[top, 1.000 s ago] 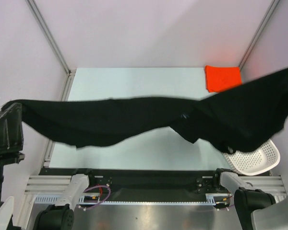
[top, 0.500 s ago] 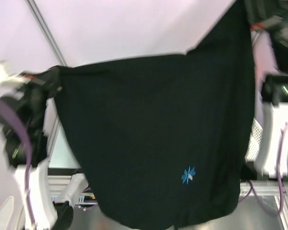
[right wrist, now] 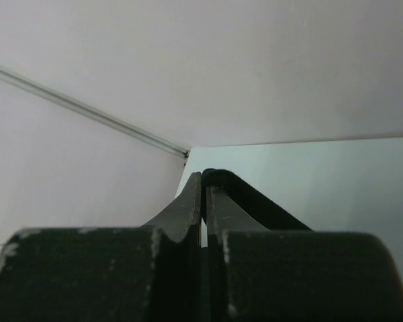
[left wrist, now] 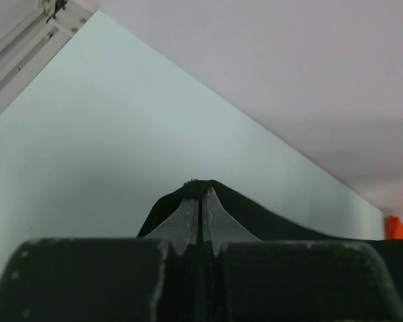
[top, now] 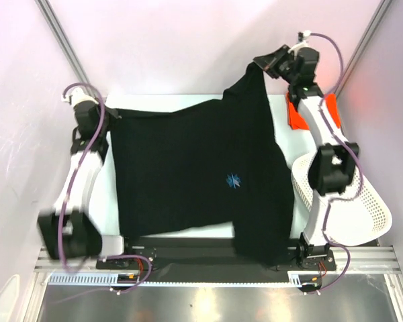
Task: Fold and stack the t-shirts
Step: Flatten the tshirt out
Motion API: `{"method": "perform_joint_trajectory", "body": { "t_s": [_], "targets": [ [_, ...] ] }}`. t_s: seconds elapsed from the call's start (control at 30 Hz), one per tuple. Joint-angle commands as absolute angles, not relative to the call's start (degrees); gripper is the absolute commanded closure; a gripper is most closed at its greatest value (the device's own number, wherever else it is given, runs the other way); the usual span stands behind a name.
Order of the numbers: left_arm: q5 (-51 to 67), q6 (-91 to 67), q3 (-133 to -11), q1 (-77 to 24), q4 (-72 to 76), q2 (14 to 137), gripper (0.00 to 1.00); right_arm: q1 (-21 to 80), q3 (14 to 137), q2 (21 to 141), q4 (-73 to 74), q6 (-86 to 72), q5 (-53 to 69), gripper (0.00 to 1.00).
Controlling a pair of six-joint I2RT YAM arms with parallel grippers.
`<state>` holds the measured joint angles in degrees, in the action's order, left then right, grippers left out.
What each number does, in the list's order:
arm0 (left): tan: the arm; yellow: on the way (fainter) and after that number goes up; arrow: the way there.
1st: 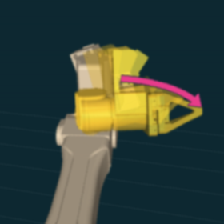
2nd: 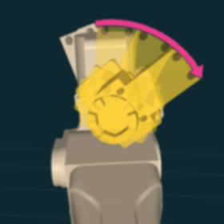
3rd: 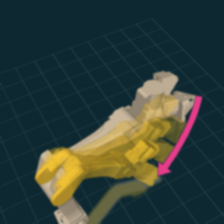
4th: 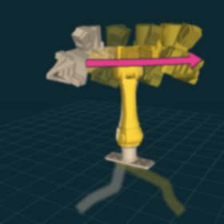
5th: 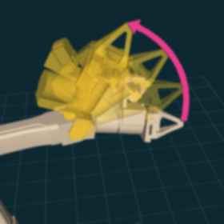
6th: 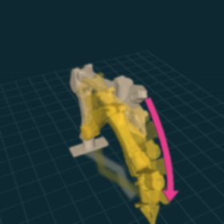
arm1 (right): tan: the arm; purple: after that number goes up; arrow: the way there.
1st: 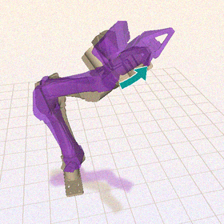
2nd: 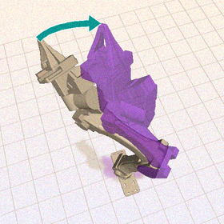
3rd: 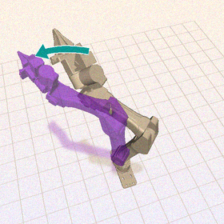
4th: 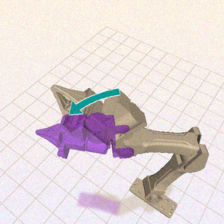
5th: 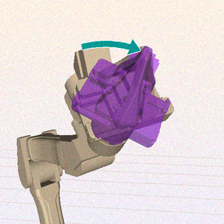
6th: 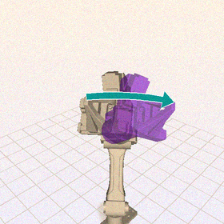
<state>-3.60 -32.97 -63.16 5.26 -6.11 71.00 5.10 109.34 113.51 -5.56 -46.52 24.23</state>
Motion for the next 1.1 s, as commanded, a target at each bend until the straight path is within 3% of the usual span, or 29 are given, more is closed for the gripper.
{"method": "perform_joint_trajectory", "body": {
  "t_s": [0.0,0.17,0.33,0.53,0.87,1.07],
  "targets": [
    [-0.45,-30.41,-64.5,8.61,8.78,83.11,1.0,5.01,119.25,122.56,-9.42,-44.2,22.67,1.0],
    [7.99,-32.52,-76.17,11.86,10.01,105.41,1.0,5.54,131.65,135.42,-5.1,-44.56,22.94,1.0],
    [12.21,-32.43,-86.21,12.39,7.21,116.53,1.0,5.27,138.69,142.46,-2.46,-44.82,22.32,1.0],
    [12.74,-32.7,-87.01,13.8,5.02,117.77,1.0,5.36,129.57,139.22,-2.11,-43.95,23.29,1.0],
    [15.99,-32.08,-85.16,14.76,-5.44,113.65,1.0,5.63,127.45,133.86,14.4,-44.12,24.08,1.0],
    [18.81,-31.99,-83.93,15.29,-11.85,110.48,1.0,5.28,118.23,124.64,17.23,-42.1,23.64,1.0]
  ]
}}
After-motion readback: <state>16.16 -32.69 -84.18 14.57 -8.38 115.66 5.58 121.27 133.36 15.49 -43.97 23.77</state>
